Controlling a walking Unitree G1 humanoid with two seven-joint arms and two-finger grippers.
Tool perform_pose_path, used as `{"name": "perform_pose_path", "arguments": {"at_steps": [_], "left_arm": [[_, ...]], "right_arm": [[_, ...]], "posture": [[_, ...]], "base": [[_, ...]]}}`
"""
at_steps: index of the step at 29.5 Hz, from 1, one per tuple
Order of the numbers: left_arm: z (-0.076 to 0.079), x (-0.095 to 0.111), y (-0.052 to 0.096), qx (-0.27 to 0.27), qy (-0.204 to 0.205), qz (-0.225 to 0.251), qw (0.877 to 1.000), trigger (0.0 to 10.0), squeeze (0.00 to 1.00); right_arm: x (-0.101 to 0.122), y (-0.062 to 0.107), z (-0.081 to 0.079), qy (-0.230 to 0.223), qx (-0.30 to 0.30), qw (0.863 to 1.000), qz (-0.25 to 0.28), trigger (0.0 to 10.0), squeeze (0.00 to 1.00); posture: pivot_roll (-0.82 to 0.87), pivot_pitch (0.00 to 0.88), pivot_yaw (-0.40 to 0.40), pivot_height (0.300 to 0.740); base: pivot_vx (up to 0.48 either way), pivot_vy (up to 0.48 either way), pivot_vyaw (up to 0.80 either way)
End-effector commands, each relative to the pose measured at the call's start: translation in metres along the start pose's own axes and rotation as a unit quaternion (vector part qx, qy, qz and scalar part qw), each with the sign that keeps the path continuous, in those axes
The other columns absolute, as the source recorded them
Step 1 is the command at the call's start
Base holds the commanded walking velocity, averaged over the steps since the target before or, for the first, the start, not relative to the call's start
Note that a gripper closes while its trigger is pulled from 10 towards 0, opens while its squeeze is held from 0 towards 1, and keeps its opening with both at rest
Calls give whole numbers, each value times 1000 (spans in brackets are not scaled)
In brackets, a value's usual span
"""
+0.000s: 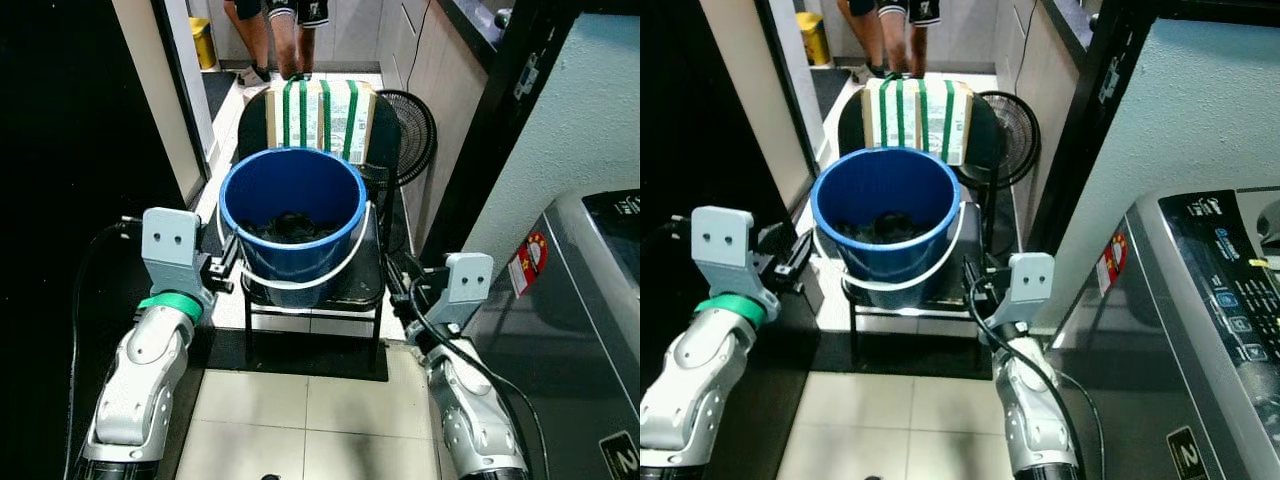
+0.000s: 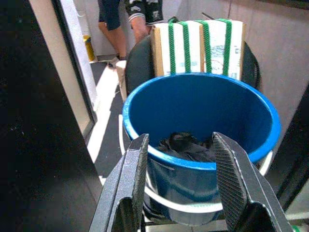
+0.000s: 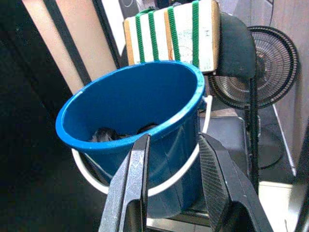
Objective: Clothes washing
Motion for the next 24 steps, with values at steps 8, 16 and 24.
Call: {"name": "perform_pose_path", "arguments": {"at_steps": [8, 16, 24], "left_arm": [[-2, -1, 2, 8, 20, 1, 1000, 10000, 0], [0, -1, 2, 4, 21, 0, 1000, 10000, 0], [3, -3, 2, -2, 20, -3, 1000, 10000, 0]], "right_arm": [[-5, 1, 0, 5, 3, 1000, -9, 10000, 0], [-4, 1, 2, 10, 3, 1000, -8, 10000, 0], [-5, 3, 2, 20, 5, 1000, -8, 10000, 0]], "posture": [[95, 25, 67, 740], [89, 29, 66, 740], [85, 30, 68, 740]], "base": [[472, 0, 0], [480, 0, 0], [480, 0, 0]]}}
Point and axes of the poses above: a point about 5 cm out from each wrist's last joint towards the gripper, its own y axis pointing back from the gripper into the wrist, its own x axis along the axis of the wrist's last joint, z = x × y, the point moved 5 cm from there along -y, pointing out of the wrist towards the gripper, and after that the axes turned 11 degrees about y, right-handed, at the moved point
